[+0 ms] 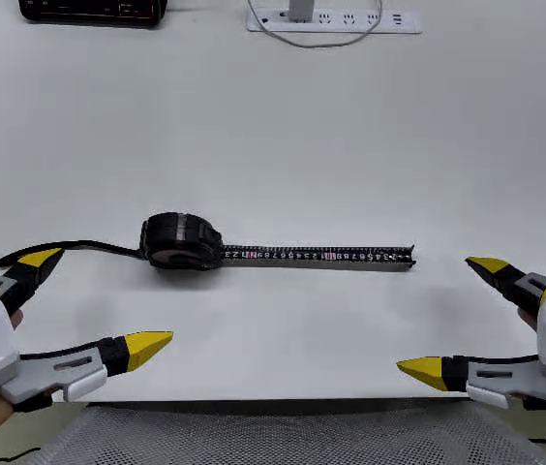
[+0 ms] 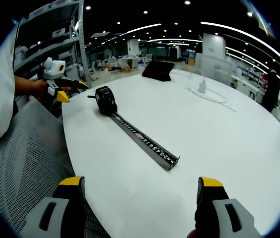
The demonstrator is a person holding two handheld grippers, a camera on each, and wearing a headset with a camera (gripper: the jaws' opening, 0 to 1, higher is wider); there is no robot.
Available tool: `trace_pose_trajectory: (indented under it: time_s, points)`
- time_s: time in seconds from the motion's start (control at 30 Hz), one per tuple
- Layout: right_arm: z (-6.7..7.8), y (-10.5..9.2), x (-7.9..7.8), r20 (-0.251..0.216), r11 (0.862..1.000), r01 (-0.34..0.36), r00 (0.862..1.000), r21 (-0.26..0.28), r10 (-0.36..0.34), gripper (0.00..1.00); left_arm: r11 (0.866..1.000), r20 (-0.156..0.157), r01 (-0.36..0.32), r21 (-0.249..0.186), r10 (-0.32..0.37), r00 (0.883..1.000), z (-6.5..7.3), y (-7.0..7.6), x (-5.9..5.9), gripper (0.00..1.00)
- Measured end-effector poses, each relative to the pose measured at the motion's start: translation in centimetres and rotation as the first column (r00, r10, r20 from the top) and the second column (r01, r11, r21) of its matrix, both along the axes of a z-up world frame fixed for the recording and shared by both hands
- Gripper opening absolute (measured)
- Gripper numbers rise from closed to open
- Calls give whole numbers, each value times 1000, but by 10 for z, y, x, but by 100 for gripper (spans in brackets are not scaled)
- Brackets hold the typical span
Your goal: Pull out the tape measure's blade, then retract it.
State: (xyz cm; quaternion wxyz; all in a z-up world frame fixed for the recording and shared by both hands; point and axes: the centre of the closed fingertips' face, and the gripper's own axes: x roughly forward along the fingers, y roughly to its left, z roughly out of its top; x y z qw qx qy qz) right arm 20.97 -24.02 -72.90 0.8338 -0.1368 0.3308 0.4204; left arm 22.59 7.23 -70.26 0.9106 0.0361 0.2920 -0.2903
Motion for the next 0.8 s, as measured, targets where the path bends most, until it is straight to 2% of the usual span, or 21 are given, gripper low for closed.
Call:
trace_pose_trajectory:
  time_s: [0.23, 0.8]
  points:
    - [0, 1, 4, 2, 1000, -14, 1000, -2, 14, 92, 1000, 2, -3, -4, 3, 1000, -1, -11, 8, 97]
    - [-3, -1, 15, 10, 1000, -22, 1000, -6, 22, 92, 1000, 2, -14, -17, 14, 1000, -2, -26, 25, 97]
